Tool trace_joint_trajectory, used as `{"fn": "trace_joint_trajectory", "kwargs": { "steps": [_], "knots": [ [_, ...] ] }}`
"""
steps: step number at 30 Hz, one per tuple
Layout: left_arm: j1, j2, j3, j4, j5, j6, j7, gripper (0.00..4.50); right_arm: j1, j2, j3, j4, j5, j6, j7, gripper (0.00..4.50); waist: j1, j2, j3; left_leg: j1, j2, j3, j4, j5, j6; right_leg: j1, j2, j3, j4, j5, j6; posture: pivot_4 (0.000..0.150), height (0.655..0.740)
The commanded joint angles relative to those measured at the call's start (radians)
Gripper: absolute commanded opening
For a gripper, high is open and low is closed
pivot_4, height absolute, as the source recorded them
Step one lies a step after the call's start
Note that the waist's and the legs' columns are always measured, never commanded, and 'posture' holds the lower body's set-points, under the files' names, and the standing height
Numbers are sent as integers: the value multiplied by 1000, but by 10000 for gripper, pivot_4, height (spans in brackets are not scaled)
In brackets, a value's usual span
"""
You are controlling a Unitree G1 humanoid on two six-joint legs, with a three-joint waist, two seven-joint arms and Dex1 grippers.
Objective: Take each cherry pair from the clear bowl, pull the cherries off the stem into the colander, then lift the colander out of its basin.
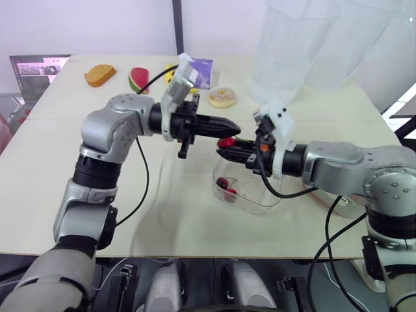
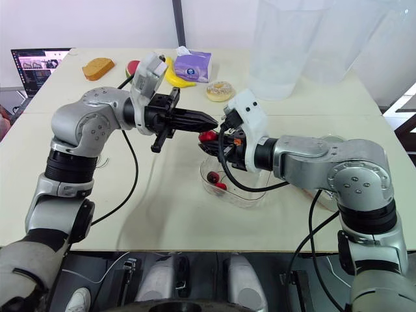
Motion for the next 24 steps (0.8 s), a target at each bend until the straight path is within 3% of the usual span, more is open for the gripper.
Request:
{"fn": "trace_joint_trajectory", "kwargs": {
  "steps": [1,7,16,24],
  "knots": [
    [-17,4,9,-30,-9,-9,4,0,-17,-1,-24,-12,25,-17,-4,4945,0,0,0,0,0,0,0,0,0,0,0,0,0,0,0,1500,7400],
    [-18,4,10,-27,-7,-11,4,0,32,-39,-14,-33,6,7,7,4945,0,0,0,0,0,0,0,0,0,0,0,0,0,0,0,1500,7400],
    [-15,12,13,-32,-13,-6,15,0,262,-98,-18,-106,-94,3,53,4945,-2,0,0,0,0,0,0,0,0,0,0,0,0,0,0,1500,7400],
    [-11,20,15,-31,-15,-2,18,0,276,-131,-151,-111,-4,-42,36,4945,1,0,0,0,0,0,0,0,0,0,1,0,0,0,0,1500,7400]
  ]
}}
